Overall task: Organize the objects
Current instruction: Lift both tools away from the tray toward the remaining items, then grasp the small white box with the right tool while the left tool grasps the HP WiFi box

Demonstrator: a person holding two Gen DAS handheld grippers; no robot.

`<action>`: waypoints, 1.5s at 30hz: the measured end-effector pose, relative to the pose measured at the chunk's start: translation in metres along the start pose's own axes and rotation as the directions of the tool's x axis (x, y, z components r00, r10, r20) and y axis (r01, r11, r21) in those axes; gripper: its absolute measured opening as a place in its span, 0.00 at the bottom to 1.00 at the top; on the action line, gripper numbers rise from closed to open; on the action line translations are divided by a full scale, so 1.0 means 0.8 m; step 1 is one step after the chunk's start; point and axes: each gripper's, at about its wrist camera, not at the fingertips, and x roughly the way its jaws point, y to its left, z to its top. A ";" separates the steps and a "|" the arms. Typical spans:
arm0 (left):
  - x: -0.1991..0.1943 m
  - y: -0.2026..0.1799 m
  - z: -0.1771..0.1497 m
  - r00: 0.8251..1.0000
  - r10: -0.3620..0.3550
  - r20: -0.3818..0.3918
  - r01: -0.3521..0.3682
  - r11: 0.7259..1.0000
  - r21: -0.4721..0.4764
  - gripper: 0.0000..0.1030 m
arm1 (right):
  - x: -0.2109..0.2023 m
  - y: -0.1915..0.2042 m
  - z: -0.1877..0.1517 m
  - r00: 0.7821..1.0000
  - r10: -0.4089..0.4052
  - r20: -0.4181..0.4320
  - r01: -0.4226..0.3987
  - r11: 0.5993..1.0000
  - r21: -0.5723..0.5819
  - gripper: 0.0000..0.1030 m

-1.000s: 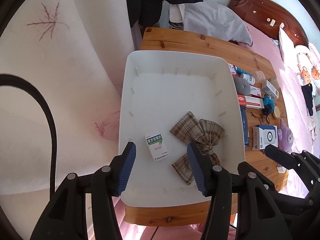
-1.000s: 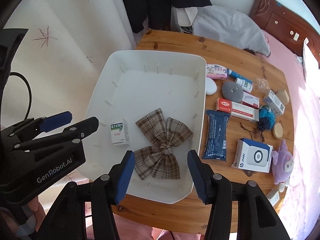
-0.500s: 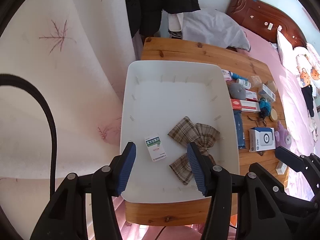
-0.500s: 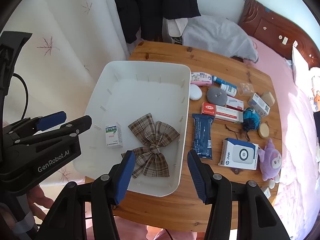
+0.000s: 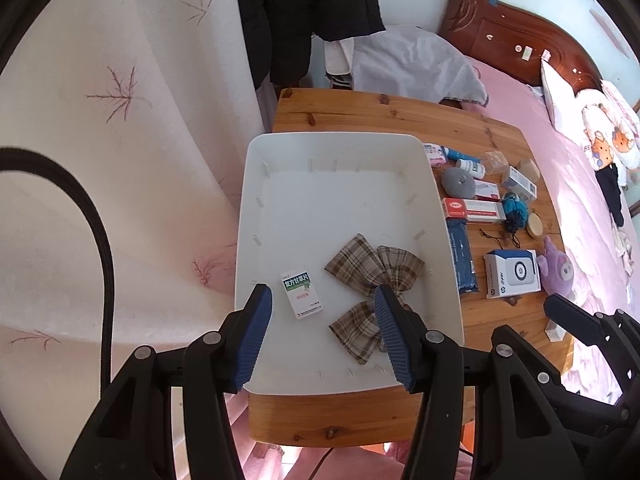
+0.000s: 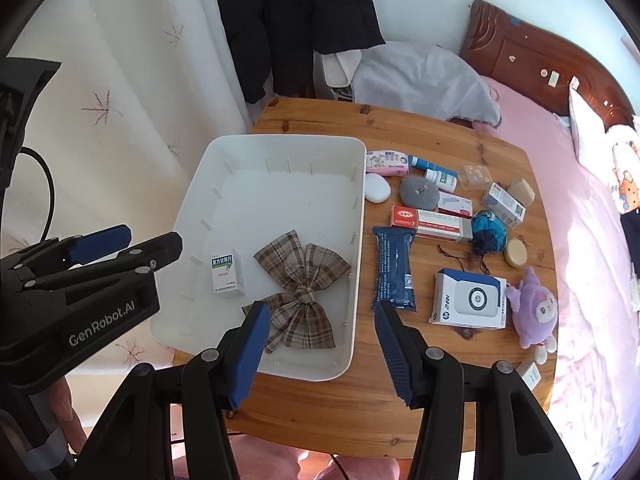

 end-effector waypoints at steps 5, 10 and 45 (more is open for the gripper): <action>-0.004 -0.005 -0.003 1.000 -0.002 0.005 0.002 1.000 0.012 0.56 | -0.005 0.000 -0.005 1.000 -0.001 0.014 0.001 1.000 0.000 0.54; -0.008 -0.010 -0.005 1.000 -0.008 0.009 0.008 1.000 0.025 0.56 | -0.011 -0.005 -0.009 0.999 -0.006 0.031 0.006 1.000 0.013 0.56; 0.006 -0.258 -0.001 0.997 -0.062 -0.038 0.069 0.975 0.211 0.61 | -0.039 -0.261 -0.097 0.997 -0.029 0.073 0.002 0.939 0.344 0.56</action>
